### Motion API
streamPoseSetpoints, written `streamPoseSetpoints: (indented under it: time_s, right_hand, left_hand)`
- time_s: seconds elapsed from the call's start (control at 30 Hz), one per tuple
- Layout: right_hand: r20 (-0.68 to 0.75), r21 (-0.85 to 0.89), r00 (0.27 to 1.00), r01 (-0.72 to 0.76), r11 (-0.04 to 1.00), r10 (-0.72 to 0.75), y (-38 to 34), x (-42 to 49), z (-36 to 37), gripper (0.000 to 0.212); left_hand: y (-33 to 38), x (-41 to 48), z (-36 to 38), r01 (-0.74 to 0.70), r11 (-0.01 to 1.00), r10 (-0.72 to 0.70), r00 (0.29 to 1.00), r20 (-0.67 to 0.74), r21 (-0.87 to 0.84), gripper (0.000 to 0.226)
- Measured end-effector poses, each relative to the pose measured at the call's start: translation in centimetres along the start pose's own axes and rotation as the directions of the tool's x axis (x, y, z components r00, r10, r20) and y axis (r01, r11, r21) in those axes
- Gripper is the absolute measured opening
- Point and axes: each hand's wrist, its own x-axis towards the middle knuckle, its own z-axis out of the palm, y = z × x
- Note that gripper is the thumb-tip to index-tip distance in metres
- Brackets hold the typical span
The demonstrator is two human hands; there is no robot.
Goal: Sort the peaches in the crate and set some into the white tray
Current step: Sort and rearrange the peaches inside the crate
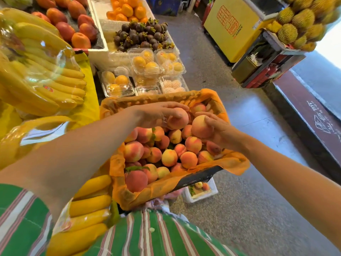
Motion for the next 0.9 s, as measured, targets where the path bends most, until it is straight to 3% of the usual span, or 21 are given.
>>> streamPoseSetpoints:
  time_s: [0.1, 0.2, 0.4, 0.5, 0.6, 0.9]
  right_hand:
    - [-0.073, -0.035, 0.997, 0.022, 0.999, -0.024, -0.3, -0.9, -1.6, 0.041]
    - [-0.071, -0.168, 0.997, 0.024, 0.986, -0.036, -0.3, -1.4, -3.2, 0.047]
    - [-0.082, -0.355, 0.995, 0.024, 0.934, -0.056, 0.0, -1.7, -5.4, 0.060]
    - [-0.128, -0.582, 0.979, 0.054, 0.811, -0.157, 0.0, -1.1, -6.0, 0.058]
    - [-0.085, -0.805, 0.964, 0.084, 0.588, -0.254, 0.2, 0.1, -7.0, 0.056]
    - [0.036, -0.954, 0.949, 0.126, 0.271, -0.314, -1.3, 3.6, -8.0, 0.055]
  left_hand:
    - [-0.1, 1.3, 0.4, -0.022, 1.000, 0.020, 0.994, -0.107, -0.015, 0.050]
    - [0.2, 2.2, 1.4, -0.026, 0.999, 0.029, 0.991, -0.133, 0.023, 0.023]
    - [-0.4, 3.8, 2.3, 0.040, 0.998, -0.041, 0.999, -0.024, -0.058, 0.045]
    - [-0.5, 4.8, 2.8, 0.050, 0.998, -0.054, 0.987, -0.149, -0.025, 0.051]
    - [-0.9, 6.0, 2.9, 0.081, 0.990, -0.041, 0.950, -0.310, 0.118, 0.052]
    - [-1.4, 9.3, 2.1, 0.095, 0.984, -0.024, 0.910, -0.414, 0.153, 0.041]
